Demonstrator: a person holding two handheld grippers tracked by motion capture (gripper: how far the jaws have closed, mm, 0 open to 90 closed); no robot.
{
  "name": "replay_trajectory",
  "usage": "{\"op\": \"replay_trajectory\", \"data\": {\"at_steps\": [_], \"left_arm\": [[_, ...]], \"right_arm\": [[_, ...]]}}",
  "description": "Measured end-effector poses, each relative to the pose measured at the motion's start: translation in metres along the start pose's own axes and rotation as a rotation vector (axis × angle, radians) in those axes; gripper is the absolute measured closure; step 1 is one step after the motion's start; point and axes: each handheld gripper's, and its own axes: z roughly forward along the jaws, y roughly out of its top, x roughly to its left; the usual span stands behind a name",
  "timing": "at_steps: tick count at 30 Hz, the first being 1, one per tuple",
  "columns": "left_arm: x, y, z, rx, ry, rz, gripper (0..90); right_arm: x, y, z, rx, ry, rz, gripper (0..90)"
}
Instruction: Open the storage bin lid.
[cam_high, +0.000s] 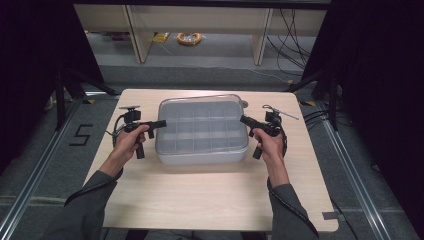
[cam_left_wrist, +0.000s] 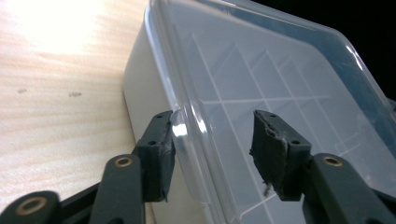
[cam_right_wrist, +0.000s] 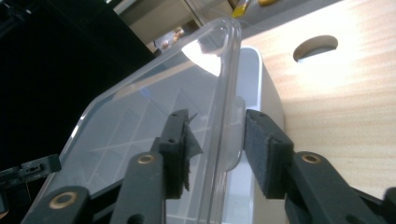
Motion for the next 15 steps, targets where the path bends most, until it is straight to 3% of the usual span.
{"op": "replay_trajectory", "data": {"at_steps": [3, 4, 7, 9, 13, 15], "left_arm": [[-0.002, 0.0, -0.002, -0.01, 0.008, 0.003, 51.2], [-0.003, 0.0, -0.003, -0.012, 0.008, -0.001, 51.6], [-0.007, 0.001, -0.009, -0.023, -0.006, 0.006, 52.7], [-0.01, 0.002, -0.012, -0.03, -0.008, 0.012, 54.2], [-0.013, 0.004, -0.021, -0.047, -0.028, 0.023, 56.9], [-0.016, 0.004, -0.026, -0.066, -0.029, 0.029, 57.3]], "right_arm": [[0.002, -0.001, -0.001, -0.012, 0.005, 0.008, 65.2], [0.003, -0.002, -0.002, -0.009, 0.009, 0.031, 65.9], [0.003, -0.001, -0.004, -0.02, 0.036, 0.034, 68.0], [0.005, -0.001, -0.005, -0.016, 0.026, 0.032, 68.0], [0.01, 0.003, -0.013, -0.044, 0.04, 0.015, 69.3], [0.01, 0.003, -0.015, -0.069, 0.05, -0.038, 69.3]]}}
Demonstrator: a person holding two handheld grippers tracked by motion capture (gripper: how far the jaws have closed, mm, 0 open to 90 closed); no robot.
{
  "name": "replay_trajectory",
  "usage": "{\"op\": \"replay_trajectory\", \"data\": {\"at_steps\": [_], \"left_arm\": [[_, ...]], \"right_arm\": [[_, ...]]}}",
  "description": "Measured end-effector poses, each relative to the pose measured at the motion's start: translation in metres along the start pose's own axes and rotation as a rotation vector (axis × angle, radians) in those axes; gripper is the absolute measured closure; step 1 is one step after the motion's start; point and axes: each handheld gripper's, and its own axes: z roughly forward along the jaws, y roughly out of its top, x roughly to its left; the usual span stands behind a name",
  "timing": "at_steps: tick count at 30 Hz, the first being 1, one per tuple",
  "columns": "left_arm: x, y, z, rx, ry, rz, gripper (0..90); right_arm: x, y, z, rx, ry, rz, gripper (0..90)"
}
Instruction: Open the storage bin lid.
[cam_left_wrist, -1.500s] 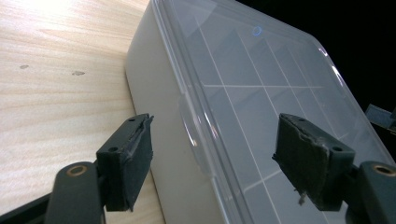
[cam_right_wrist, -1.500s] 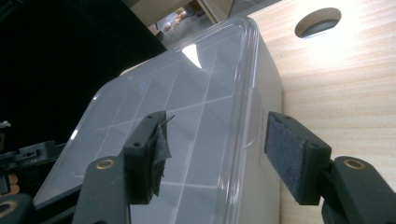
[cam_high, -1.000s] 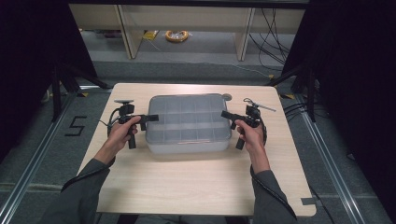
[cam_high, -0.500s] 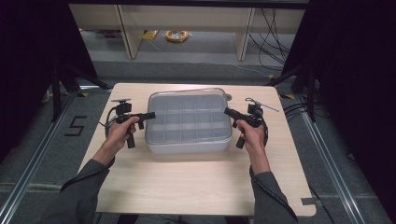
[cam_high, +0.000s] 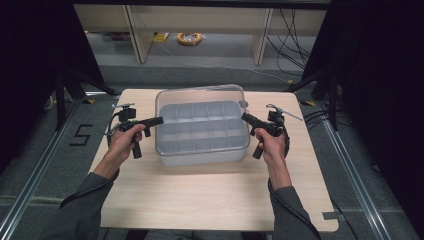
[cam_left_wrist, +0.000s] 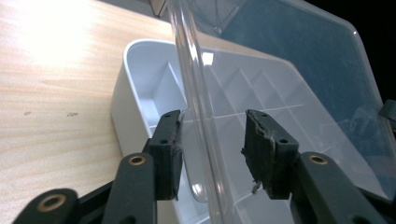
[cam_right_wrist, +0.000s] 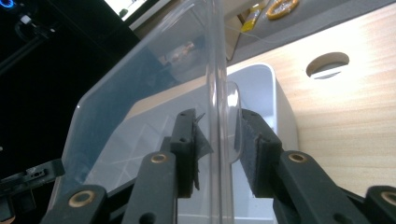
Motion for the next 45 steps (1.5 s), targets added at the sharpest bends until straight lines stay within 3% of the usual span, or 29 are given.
{"op": "replay_trajectory", "data": {"at_steps": [3, 4, 8, 9, 12, 14, 18, 19, 21, 22, 26, 30, 35, 41, 45], "left_arm": [[-0.004, 0.002, -0.01, -0.02, -0.013, 0.01, 59.5], [-0.004, 0.002, -0.01, -0.02, -0.013, 0.01, 60.2], [-0.012, 0.002, -0.023, -0.036, -0.032, 0.037, 61.6], [-0.014, 0.002, -0.025, -0.04, -0.03, 0.035, 61.7], [-0.017, 0.0, -0.03, -0.043, -0.037, 0.046, 63.0], [-0.022, -0.002, -0.033, -0.057, -0.041, 0.05, 63.0], [-0.027, -0.004, -0.04, -0.064, -0.045, 0.072, 63.7], [-0.027, -0.004, -0.041, -0.064, -0.048, 0.075, 63.8], [-0.028, -0.005, -0.044, -0.068, -0.046, 0.077, 64.0], [-0.028, -0.005, -0.045, -0.071, -0.046, 0.078, 64.1], [-0.027, -0.009, -0.047, -0.064, -0.048, 0.081, 63.5], [-0.022, -0.018, -0.046, -0.043, -0.056, 0.036, 63.2], [-0.026, -0.018, -0.054, -0.043, -0.062, 0.054, 63.4], [-0.035, -0.022, -0.065, -0.039, -0.082, 0.077, 64.2], [-0.041, -0.024, -0.072, -0.052, -0.102, 0.069, 64.8]], "right_arm": [[0.007, 0.001, -0.006, -0.005, 0.007, 0.01, 69.3], [0.01, 0.0, -0.008, -0.001, 0.012, 0.048, 69.2], [0.012, 0.001, -0.014, -0.02, 0.026, 0.015, 69.0], [0.015, 0.001, -0.018, -0.016, 0.029, 0.043, 68.7], [0.018, 0.002, -0.022, -0.018, 0.033, 0.041, 68.2], [0.017, 0.001, -0.025, -0.036, 0.036, 0.004, 67.5], [0.018, -0.001, -0.031, -0.028, 0.044, 0.022, 67.2], [0.02, -0.002, -0.033, -0.024, 0.043, 0.046, 67.2], [0.024, -0.002, -0.037, -0.027, 0.042, 0.035, 67.2], [0.023, -0.002, -0.037, -0.036, 0.046, 0.003, 67.3], [0.025, -0.004, -0.039, -0.029, 0.047, -0.003, 67.4], [0.026, -0.01, -0.04, -0.016, 0.036, 0.0, 68.3], [0.028, -0.011, -0.045, -0.017, 0.04, -0.002, 68.6], [0.034, -0.014, -0.063, -0.027, 0.052, -0.006, 68.7], [0.036, -0.017, -0.072, -0.033, 0.061, -0.001, 68.6]]}}
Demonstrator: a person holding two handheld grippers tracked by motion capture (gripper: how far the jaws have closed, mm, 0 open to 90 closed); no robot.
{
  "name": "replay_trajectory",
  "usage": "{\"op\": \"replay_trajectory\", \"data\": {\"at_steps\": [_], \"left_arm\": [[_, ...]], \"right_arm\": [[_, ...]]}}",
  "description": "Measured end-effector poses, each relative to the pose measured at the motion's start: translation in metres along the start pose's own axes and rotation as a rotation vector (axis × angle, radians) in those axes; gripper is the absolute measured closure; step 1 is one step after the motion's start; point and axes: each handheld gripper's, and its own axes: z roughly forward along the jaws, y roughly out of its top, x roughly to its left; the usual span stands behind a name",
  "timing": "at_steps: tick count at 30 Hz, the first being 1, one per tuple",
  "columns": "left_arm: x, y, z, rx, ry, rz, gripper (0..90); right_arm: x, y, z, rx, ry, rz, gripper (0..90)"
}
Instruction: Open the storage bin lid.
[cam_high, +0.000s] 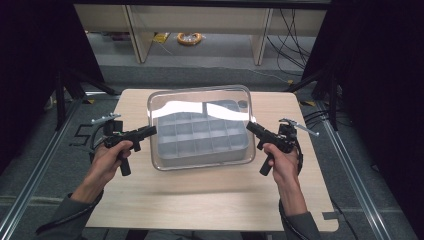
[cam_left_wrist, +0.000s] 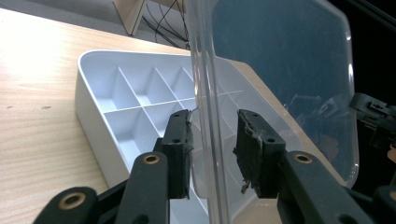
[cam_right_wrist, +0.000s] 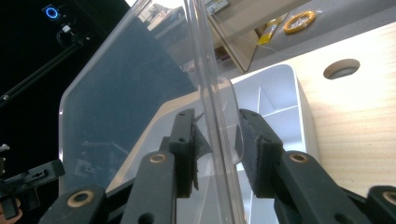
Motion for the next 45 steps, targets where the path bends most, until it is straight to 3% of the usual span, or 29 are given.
{"op": "replay_trajectory", "data": {"at_steps": [4, 5, 7, 12, 18, 34, 40, 44, 45], "left_arm": [[-0.003, -0.002, -0.006, -0.006, -0.008, 0.011, 64.7], [-0.003, -0.003, -0.009, 0.012, -0.009, 0.026, 64.6], [-0.003, -0.005, -0.009, 0.006, -0.014, 0.013, 64.8], [-0.003, -0.021, -0.02, 0.018, -0.004, 0.012, 64.8], [-0.001, -0.039, -0.025, 0.049, 0.016, 0.014, 64.6], [0.005, -0.066, -0.034, 0.086, 0.021, 0.0, 64.6], [0.007, -0.076, -0.035, 0.104, 0.025, -0.001, 64.2], [0.008, -0.081, -0.036, 0.101, 0.02, -0.006, 64.0], [0.01, -0.082, -0.038, 0.11, 0.009, -0.003, 64.0]], "right_arm": [[0.002, -0.003, -0.006, -0.002, 0.0, -0.003, 68.6], [0.003, -0.004, -0.007, -0.001, 0.003, 0.002, 68.6], [0.004, -0.005, -0.008, 0.003, 0.0, -0.004, 68.5], [0.008, -0.016, -0.015, 0.022, 0.022, -0.004, 68.4], [0.012, -0.029, -0.021, 0.047, 0.011, -0.012, 67.9], [0.003, -0.071, -0.034, 0.135, -0.005, 0.014, 67.6], [0.002, -0.083, -0.038, 0.147, -0.005, 0.025, 67.7], [0.001, -0.09, -0.04, 0.154, -0.004, 0.006, 67.8], [0.003, -0.091, -0.042, 0.163, -0.008, 0.021, 67.8]]}}
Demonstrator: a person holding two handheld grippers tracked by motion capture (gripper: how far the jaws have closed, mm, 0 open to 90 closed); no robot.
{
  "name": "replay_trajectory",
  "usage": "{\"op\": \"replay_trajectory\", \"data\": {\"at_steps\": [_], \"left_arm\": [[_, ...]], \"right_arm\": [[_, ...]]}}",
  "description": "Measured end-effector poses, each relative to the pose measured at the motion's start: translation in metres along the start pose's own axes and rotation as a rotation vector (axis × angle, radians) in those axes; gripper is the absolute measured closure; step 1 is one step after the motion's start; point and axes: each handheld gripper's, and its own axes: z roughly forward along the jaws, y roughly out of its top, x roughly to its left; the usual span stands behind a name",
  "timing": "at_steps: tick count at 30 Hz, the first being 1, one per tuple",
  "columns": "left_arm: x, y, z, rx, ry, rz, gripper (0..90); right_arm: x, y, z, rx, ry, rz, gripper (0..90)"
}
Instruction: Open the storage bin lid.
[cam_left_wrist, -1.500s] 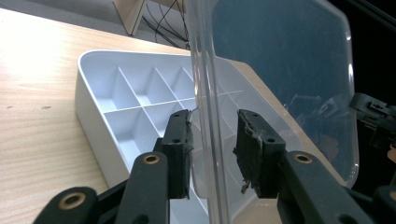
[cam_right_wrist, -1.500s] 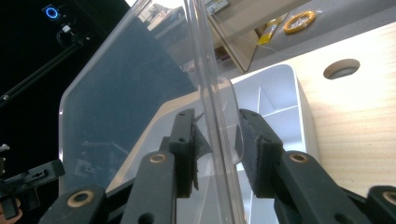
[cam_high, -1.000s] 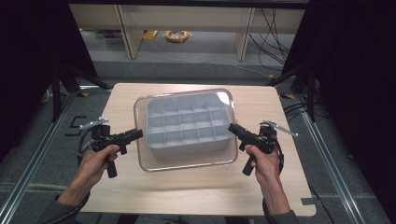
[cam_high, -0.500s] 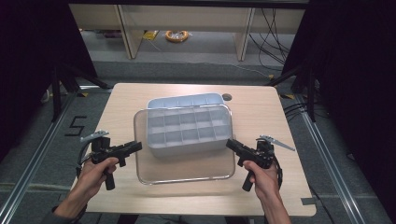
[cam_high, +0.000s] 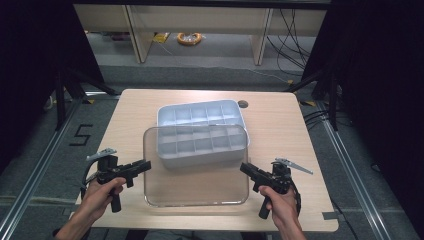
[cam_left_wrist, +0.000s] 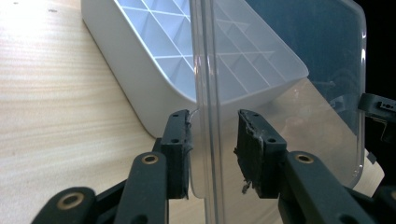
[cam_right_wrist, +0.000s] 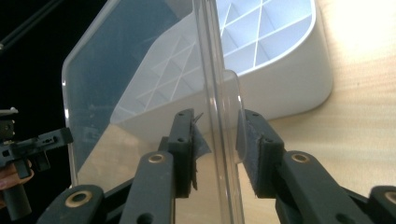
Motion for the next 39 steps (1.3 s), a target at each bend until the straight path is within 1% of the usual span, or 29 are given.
{"op": "replay_trajectory", "data": {"at_steps": [1, 4, 5, 6, 8, 11, 12, 13, 14, 15, 16, 17, 21, 22, 24, 25, 26, 27, 28, 29, 30, 31, 32, 33, 34, 35, 36, 37, 39], "left_arm": [[0.0, 0.0, 0.0, 0.0, 0.0, 0.0, 64.0], [0.001, -0.006, -0.001, -0.011, 0.012, -0.014, 64.0], [0.002, -0.007, -0.002, -0.003, 0.011, -0.012, 63.9], [0.004, -0.009, -0.004, 0.009, 0.012, -0.001, 63.9], [0.003, -0.01, -0.003, -0.002, 0.012, -0.014, 63.9], [0.004, -0.017, -0.006, 0.013, 0.011, -0.017, 63.8], [0.005, -0.019, -0.008, 0.041, 0.007, 0.003, 63.9], [0.004, -0.021, -0.007, 0.022, -0.006, -0.021, 63.9], [0.004, -0.021, -0.007, 0.022, -0.006, -0.021, 63.9], [0.002, -0.025, -0.008, 0.031, 0.012, -0.02, 63.9], [0.003, -0.028, -0.009, 0.039, 0.003, -0.006, 63.8], [0.002, -0.031, -0.009, 0.048, -0.007, -0.017, 63.9], [0.001, -0.04, -0.012, 0.062, 0.0, -0.011, 63.8], [0.0, -0.041, -0.011, 0.054, -0.004, -0.024, 63.7], [0.002, -0.045, -0.013, 0.085, -0.019, -0.011, 63.8], [0.002, -0.046, -0.013, 0.085, -0.018, -0.021, 63.8], [0.002, -0.046, -0.013, 0.085, -0.018, -0.021, 63.8], [0.002, -0.049, -0.012, 0.092, -0.01, -0.025, 63.8], [0.002, -0.049, -0.012, 0.092, -0.01, -0.025, 63.8], [0.001, -0.052, -0.011, 0.097, -0.006, -0.029, 63.8], [0.002, -0.053, -0.012, 0.108, -0.001, -0.007, 63.6], [0.001, -0.054, -0.012, 0.093, -0.004, -0.026, 63.6], [0.001, -0.054, -0.012, 0.093, -0.004, -0.026, 63.7], [0.001, -0.054, -0.012, 0.091, -0.013, -0.024, 63.7], [0.001, -0.053, -0.013, 0.102, -0.02, -0.021, 63.7], [0.001, -0.055, -0.014, 0.112, -0.01, 0.003, 63.6], [0.001, -0.055, -0.014, 0.112, -0.01, 0.003, 63.6], [0.0, -0.057, -0.013, 0.116, -0.02, -0.021, 63.6], [0.002, -0.059, -0.013, 0.125, -0.023, -0.012, 63.3]], "right_arm": [[-0.001, -0.003, 0.0, 0.003, 0.012, 0.0, 67.8], [0.0, -0.009, 0.0, 0.019, 0.004, 0.007, 67.8], [0.0, -0.01, 0.0, 0.023, -0.005, 0.001, 67.7], [0.0, -0.012, 0.0, 0.02, 0.004, 0.003, 67.7], [0.0, -0.014, 0.0, 0.028, 0.004, 0.006, 67.8], [0.001, -0.021, -0.001, 0.037, -0.002, 0.0, 67.7], [0.001, -0.023, -0.003, 0.042, 0.007, 0.006, 67.7], [0.001, -0.024, -0.003, 0.042, 0.001, 0.007, 67.7], [0.001, -0.024, -0.003, 0.042, 0.001, 0.007, 67.7], [-0.001, -0.028, -0.005, 0.048, -0.005, 0.005, 67.7], [-0.002, -0.029, -0.006, 0.047, 0.001, 0.013, 67.6], [-0.003, -0.031, -0.006, 0.047, -0.007, 0.004, 67.6], [-0.003, -0.039, -0.011, 0.063, -0.01, 0.03, 67.3], [-0.005, -0.041, -0.012, 0.066, -0.008, 0.027, 67.4], [-0.005, -0.044, -0.013, 0.068, -0.014, 0.03, 67.4], [-0.001, -0.045, -0.015, 0.086, -0.01, 0.093, 67.3], [-0.001, -0.045, -0.015, 0.086, -0.01, 0.093, 67.3], [-0.007, -0.048, -0.013, 0.075, -0.019, 0.03, 67.3], [-0.007, -0.048, -0.013, 0.075, -0.019, 0.03, 67.3], [-0.006, -0.049, -0.014, 0.09, -0.027, 0.063, 67.0], [-0.007, -0.05, -0.013, 0.086, -0.025, 0.044, 66.9], [-0.008, -0.051, -0.013, 0.084, -0.023, 0.037, 66.8], [-0.008, -0.051, -0.013, 0.084, -0.023, 0.037, 66.8], [-0.006, -0.052, -0.015, 0.102, -0.023, 0.083, 66.7], [-0.006, -0.052, -0.015, 0.102, -0.023, 0.083, 66.7], [-0.006, -0.054, -0.015, 0.1, -0.014, 0.083, 66.3], [-0.008, -0.054, -0.015, 0.091, -0.017, 0.045, 66.1], [-0.01, -0.055, -0.014, 0.1, -0.03, 0.04, 66.0], [-0.012, -0.057, -0.013, 0.1, -0.038, 0.031, 65.9]]}}
